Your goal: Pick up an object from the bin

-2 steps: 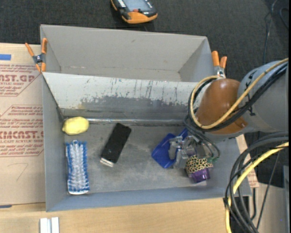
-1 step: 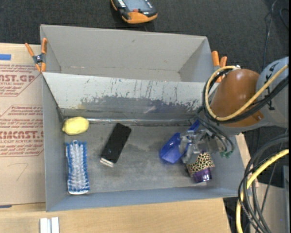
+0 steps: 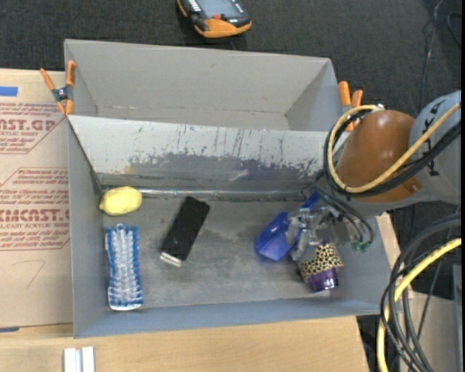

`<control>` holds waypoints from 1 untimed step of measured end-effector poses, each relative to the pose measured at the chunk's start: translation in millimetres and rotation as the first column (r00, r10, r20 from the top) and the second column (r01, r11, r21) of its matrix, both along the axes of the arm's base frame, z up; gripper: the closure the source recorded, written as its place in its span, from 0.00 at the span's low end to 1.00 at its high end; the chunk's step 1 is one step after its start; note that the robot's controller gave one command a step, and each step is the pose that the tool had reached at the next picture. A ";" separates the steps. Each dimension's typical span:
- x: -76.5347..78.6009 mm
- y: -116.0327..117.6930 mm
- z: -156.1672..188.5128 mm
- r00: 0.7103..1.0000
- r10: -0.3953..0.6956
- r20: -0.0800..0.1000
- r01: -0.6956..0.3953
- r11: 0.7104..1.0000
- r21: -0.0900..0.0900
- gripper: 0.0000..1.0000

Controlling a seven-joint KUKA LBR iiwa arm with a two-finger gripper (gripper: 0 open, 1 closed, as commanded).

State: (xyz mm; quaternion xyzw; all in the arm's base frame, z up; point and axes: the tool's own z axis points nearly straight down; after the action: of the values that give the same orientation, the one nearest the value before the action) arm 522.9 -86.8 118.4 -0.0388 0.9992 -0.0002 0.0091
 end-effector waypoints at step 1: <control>11.4 29.3 -42.5 0.947 0.323 0.001 -0.323 0.947 -0.006 1.00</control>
Offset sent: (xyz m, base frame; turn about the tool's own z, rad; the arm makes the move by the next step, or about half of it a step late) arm -0.0077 -0.0090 -0.0484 0.0151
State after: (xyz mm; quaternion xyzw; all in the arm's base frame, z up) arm 534.3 -57.5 75.9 -0.2017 0.9794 -0.0016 0.0100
